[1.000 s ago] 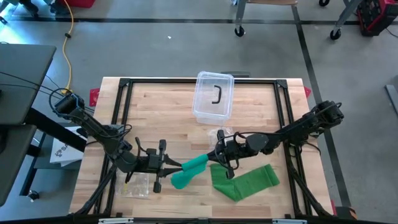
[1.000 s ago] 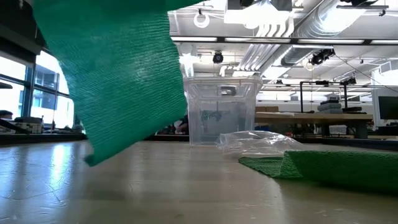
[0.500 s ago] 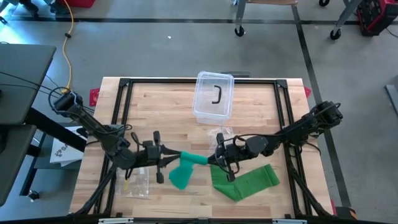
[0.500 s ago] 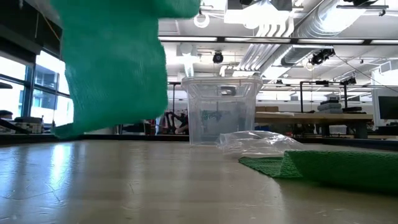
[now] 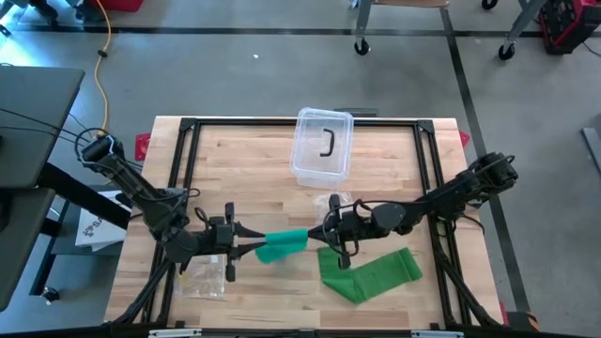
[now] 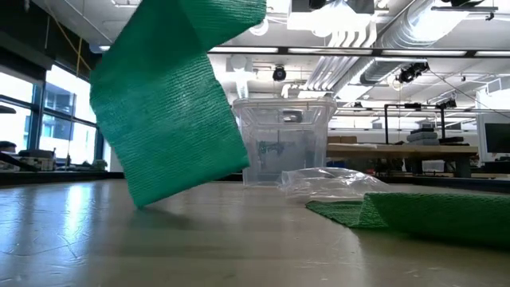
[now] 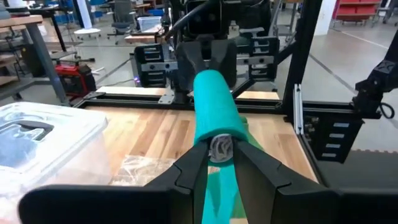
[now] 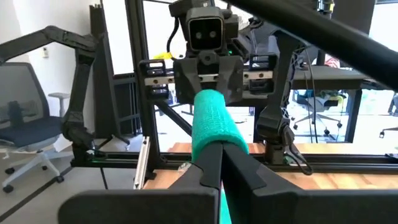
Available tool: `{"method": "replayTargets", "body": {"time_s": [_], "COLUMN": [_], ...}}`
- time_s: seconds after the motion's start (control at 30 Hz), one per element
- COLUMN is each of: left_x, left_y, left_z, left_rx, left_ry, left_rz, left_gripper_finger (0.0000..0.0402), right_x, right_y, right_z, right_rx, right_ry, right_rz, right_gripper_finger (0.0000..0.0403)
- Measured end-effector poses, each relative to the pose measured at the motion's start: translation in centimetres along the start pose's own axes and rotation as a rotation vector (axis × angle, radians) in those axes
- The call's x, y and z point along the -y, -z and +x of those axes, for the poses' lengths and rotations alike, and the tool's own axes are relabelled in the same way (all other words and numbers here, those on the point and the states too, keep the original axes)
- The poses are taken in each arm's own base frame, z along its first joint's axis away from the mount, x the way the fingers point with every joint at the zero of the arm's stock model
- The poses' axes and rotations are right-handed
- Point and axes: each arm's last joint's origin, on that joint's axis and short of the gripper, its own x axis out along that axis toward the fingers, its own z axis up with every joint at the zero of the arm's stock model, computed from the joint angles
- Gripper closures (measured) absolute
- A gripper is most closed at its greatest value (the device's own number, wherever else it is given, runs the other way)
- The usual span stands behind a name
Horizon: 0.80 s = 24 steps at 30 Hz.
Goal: Roll bandage
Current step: Roll the blue bandage
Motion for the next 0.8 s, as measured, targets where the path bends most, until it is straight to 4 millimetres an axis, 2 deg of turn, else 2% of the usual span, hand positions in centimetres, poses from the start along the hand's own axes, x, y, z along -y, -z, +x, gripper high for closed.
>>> {"method": "replayTargets", "body": {"time_s": [0.23, 0.5, 0.63, 0.73, 0.8], "left_x": [-0.3, -0.4, -0.5, -0.6, -0.6], "left_y": [0.0, 0.8, 2.0, 3.4, 4.6], "left_z": [-1.1, -0.7, -0.9, -1.1, -1.2], "left_rx": [-0.023, -0.073, -0.188, -0.340, -0.447], "left_ry": [-0.019, -0.033, 0.010, 0.065, 0.037], "left_rz": [-0.035, -0.020, -0.090, -0.189, -0.222], "left_gripper_finger": [0.0326, 0.0339, 0.0351, 0.0354, 0.0352], "right_x": [0.1, 0.1, 0.2, 0.4, 0.8], "right_y": [-1.2, -0.4, 0.4, 1.3, 2.0], "right_z": [-0.5, -0.5, -0.6, -0.7, -0.7], "right_rx": [0.026, -0.053, -0.131, -0.224, -0.288], "right_ry": [-0.002, 0.002, 0.005, 0.005, 0.016], "right_rz": [-0.012, -0.004, -0.003, 0.042, 0.059], "right_gripper_finger": [0.0403, 0.0403, 0.0403, 0.0403, 0.0403]}}
